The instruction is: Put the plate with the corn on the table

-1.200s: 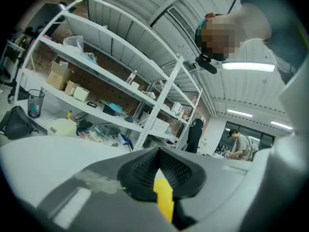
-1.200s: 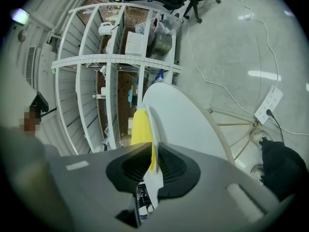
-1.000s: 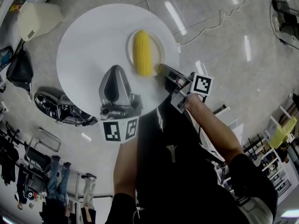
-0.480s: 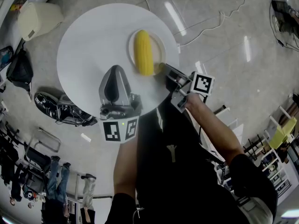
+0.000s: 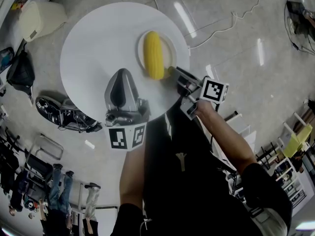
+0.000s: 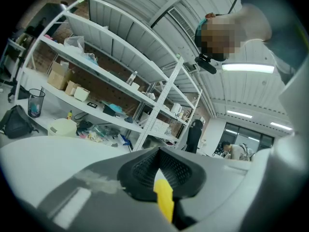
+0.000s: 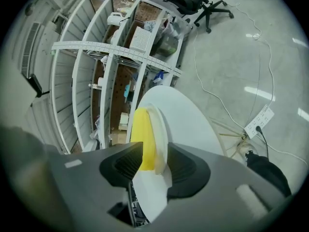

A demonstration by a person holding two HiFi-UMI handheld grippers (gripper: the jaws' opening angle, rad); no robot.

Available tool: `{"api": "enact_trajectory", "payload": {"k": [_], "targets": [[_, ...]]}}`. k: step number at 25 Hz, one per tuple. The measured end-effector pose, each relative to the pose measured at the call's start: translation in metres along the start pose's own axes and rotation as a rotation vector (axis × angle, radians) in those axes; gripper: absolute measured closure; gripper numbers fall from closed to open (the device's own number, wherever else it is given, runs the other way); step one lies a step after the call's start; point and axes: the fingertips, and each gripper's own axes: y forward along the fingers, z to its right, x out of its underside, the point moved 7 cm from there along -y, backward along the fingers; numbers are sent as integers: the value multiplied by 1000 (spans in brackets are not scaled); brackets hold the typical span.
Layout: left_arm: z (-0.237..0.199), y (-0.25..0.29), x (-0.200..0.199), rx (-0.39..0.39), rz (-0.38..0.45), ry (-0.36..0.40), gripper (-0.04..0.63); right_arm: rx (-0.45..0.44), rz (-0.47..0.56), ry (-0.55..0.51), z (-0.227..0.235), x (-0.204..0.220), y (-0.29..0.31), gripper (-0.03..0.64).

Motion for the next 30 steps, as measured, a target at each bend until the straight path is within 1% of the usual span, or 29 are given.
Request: {"api": "enact_trajectory", "payload": {"k": [3, 12, 19, 27, 30], "targets": [[-1, 0, 1, -1, 0, -1, 592, 26, -17, -26, -2, 2, -1, 436], [-1, -1, 1, -1, 3, -5, 592, 35, -17, -24, -3, 3, -4, 422], [-2, 0, 2, -6, 3, -21, 592, 52, -21, -47, -6, 5, -6, 414], [-2, -3, 2, -7, 3, -9, 592, 105, -42, -91, -6, 7, -12, 407], [-2, -2, 2, -8, 8, -15, 592, 105, -45, -99, -7, 6, -13, 398]]}}
